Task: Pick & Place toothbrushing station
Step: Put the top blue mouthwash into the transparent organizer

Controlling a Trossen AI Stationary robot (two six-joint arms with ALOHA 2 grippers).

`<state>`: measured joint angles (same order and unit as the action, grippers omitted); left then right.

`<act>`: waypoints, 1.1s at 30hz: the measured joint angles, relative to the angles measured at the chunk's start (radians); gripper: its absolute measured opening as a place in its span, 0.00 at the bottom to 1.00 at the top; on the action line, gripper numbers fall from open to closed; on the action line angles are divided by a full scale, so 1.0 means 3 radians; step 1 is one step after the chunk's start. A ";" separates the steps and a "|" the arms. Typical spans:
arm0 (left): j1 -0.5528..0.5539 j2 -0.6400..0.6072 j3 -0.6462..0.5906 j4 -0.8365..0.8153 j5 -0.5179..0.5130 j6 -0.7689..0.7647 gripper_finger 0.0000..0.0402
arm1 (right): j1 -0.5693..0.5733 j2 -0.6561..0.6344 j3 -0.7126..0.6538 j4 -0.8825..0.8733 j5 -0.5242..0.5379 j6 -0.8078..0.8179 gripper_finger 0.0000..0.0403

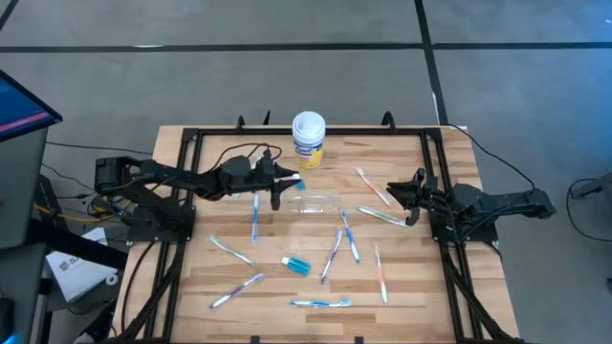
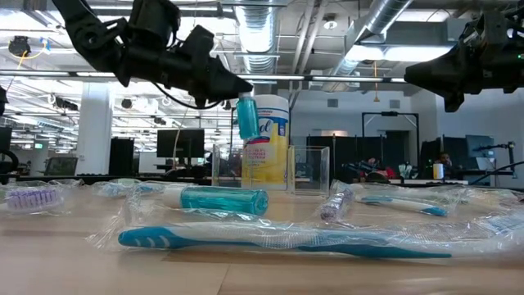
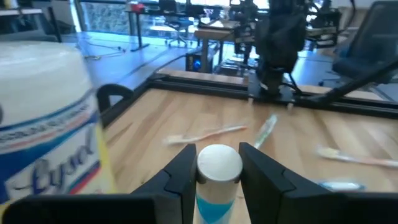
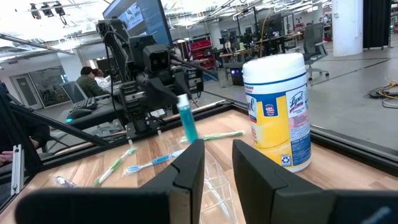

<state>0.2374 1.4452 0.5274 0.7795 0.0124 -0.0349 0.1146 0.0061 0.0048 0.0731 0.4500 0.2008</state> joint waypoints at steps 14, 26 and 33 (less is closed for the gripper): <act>-0.0079 0.0001 0.0003 0.0017 -0.0008 0.0000 0.22 | 0.0000 -0.0001 0.0000 0.0008 0.0000 -0.0001 0.19; -0.0095 0.0075 0.0092 0.0005 -0.0014 0.0009 0.22 | 0.0000 -0.0001 0.0000 0.0009 0.0099 -0.0002 0.19; -0.0095 0.0421 0.0254 0.0032 -0.0014 0.0068 0.22 | 0.0000 0.0000 0.0000 0.0010 0.0100 -0.0002 0.19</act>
<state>0.2089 1.5715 0.6037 0.7892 0.0082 -0.0144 0.1146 0.0060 0.0048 0.0761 0.4799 0.2001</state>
